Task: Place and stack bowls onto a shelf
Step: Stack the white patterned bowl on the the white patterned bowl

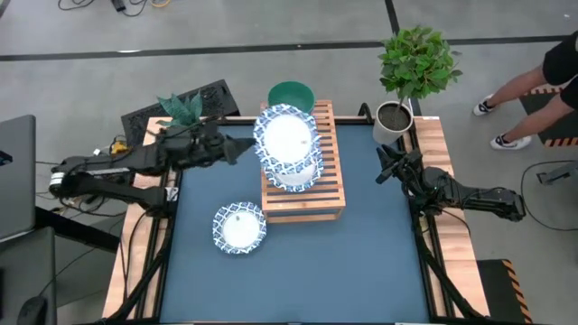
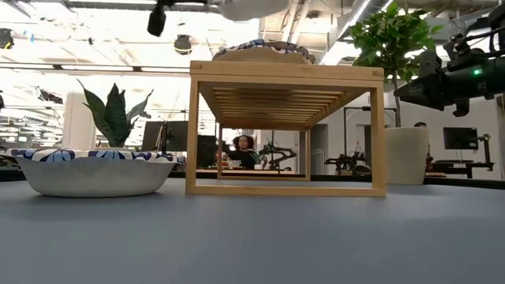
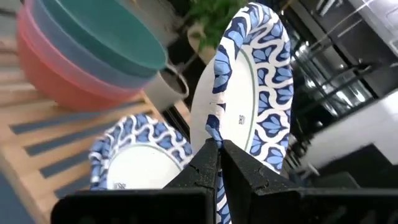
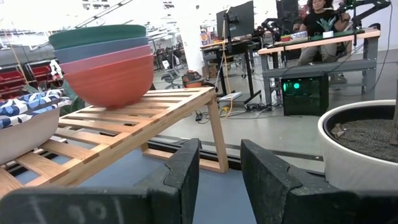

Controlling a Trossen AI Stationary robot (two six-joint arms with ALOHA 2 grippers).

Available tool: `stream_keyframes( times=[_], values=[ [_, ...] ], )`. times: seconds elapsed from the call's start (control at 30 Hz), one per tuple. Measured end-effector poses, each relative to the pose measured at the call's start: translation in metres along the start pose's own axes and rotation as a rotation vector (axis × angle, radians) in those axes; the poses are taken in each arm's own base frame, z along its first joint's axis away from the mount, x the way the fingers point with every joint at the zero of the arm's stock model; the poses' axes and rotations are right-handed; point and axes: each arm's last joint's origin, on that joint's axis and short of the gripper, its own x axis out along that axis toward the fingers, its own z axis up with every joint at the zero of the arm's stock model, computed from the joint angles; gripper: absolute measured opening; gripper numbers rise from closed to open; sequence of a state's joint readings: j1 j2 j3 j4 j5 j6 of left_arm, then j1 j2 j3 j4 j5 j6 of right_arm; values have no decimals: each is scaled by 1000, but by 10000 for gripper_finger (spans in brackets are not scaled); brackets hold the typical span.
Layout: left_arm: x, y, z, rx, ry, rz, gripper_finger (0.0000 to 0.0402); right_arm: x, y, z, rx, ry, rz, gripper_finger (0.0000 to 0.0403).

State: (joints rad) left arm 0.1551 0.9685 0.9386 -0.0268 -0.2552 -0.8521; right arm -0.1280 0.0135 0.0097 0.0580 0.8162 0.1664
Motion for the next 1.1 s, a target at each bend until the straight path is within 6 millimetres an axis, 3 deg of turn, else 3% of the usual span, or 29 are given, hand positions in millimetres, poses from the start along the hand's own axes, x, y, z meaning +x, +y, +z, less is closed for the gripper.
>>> stream_keyframes(
  times=[0.27, 0.47, 0.83, 1.1],
  values=[
    [33, 27, -6, -130, 208, 10, 0, 0, 0, 0, -3, 1, 0, 143],
    [36, 41, -9, -206, 286, 108, 0, 0, 0, 0, -3, 2, 1, 143],
    [36, 45, -7, -190, 250, 148, 1, 0, 0, 0, -3, 2, 5, 143],
    [36, 44, -7, -198, 265, 139, 39, 0, 0, 0, -8, 2, 5, 143]
  ],
)
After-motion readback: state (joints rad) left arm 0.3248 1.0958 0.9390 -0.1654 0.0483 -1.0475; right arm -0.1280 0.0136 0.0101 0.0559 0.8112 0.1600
